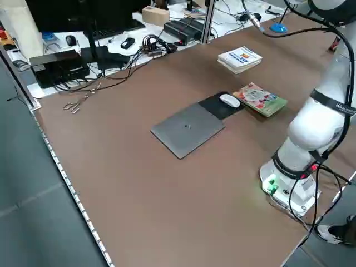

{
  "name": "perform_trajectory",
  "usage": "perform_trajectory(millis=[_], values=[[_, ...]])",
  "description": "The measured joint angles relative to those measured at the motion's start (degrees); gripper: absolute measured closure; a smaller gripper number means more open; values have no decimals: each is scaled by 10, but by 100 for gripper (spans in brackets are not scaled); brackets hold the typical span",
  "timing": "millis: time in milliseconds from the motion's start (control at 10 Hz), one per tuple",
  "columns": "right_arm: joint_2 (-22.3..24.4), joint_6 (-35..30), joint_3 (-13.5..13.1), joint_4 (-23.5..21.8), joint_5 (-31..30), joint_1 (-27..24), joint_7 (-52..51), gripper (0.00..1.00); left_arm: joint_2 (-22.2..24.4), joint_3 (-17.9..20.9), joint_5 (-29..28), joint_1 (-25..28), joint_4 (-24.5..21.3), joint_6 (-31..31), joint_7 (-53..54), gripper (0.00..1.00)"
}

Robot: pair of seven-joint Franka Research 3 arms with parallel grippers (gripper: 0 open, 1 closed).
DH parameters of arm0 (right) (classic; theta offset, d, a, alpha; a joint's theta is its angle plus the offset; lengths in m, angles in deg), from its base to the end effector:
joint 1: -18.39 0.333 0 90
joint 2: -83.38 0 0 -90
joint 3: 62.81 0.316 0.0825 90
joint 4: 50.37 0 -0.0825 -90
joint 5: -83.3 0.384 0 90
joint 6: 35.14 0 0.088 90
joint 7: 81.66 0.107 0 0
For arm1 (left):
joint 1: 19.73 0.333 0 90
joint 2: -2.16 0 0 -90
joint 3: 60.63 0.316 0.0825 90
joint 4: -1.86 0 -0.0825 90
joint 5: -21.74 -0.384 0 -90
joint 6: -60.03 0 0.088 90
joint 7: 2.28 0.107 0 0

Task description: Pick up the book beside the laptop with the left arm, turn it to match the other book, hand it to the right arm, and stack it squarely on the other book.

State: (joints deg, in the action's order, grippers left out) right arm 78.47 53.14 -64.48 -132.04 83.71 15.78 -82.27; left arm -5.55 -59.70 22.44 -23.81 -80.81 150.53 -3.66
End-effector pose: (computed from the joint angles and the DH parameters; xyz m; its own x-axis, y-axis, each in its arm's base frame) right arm 0.5773 -0.0416 0.6417 0.9975 -0.0636 0.0298 -0.0635 -0.9980 -0.0043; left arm 0.5959 -0.0348 0.6082 0.9995 -0.0309 0.0019 -0.0310 -0.9995 0.0101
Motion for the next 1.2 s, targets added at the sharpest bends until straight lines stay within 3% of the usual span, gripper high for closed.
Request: perform_trajectory(millis=[700, 900, 1000, 1200], values=[[0, 0, 0, 0, 0, 0, 0, 0, 0, -1, 0, -1, 0, -11, -1, 0], [0, 0, 2, 0, 0, 1, 0, 0, 1, -4, 0, -3, 1, -40, -1, 0], [0, 4, 3, 0, 0, 2, 0, 0, 6, -4, 14, -2, 3, -59, -2, 0], [0, 13, 3, 0, 0, 4, 0, 0, 35, -3, 105, 26, -15, -92, -8, 0]])
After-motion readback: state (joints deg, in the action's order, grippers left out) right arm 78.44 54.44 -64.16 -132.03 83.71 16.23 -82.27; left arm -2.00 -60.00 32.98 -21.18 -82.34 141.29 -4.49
